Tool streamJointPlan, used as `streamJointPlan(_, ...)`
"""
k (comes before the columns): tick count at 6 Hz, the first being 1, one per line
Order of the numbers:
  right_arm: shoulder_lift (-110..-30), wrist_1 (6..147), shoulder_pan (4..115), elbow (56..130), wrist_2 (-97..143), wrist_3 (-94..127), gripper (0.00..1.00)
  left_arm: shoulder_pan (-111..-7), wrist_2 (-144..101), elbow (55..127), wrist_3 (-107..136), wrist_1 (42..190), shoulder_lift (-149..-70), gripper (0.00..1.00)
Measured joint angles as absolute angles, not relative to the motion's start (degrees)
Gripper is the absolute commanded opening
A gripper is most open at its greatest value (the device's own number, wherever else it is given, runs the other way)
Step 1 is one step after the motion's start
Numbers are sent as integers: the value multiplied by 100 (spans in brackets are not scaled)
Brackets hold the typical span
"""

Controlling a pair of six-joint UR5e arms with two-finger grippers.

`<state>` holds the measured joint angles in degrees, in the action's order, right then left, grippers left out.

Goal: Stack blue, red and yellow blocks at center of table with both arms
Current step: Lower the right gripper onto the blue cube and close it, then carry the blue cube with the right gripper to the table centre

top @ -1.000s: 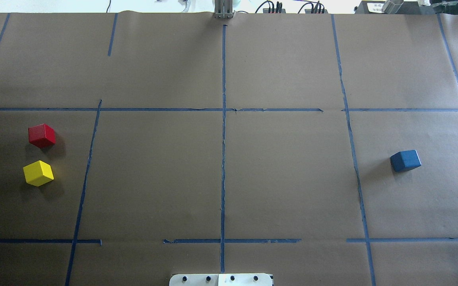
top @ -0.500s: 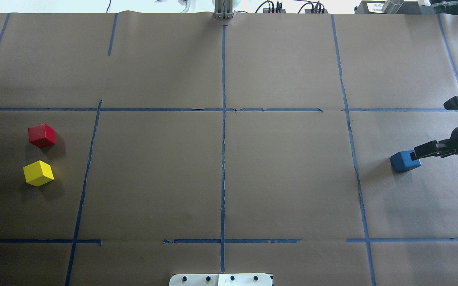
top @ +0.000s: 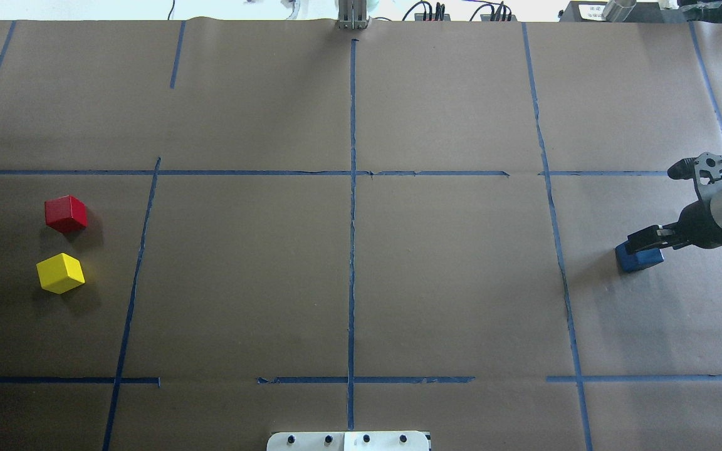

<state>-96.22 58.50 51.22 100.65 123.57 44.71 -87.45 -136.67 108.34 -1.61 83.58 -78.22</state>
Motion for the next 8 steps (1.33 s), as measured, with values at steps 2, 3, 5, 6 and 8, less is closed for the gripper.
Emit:
streamJointPlan(2,-9535,5855,4969,9860,12325,4477,0,-8749,-13667,10865,-158,8358,-7822,100)
streamJointPlan(3,-9491,5872,4922,9806,12323,4478,0,-8748,-13667,10875,-158,8358,-7819,100)
streamJointPlan(5,-9185,6106,4895,9937,12378,4476,0,-8747,-13667,10875,-158,8358,-7814,100)
streamJointPlan(6,-8641,6712,4836,10179,12372,4556,0,-8748,-13670,10873,-158,8359,-7813,100)
streamJointPlan(8,-7034,8029,4170,10297,12194,5661,0,-8747,-13690,10882,-152,8359,-7813,100)
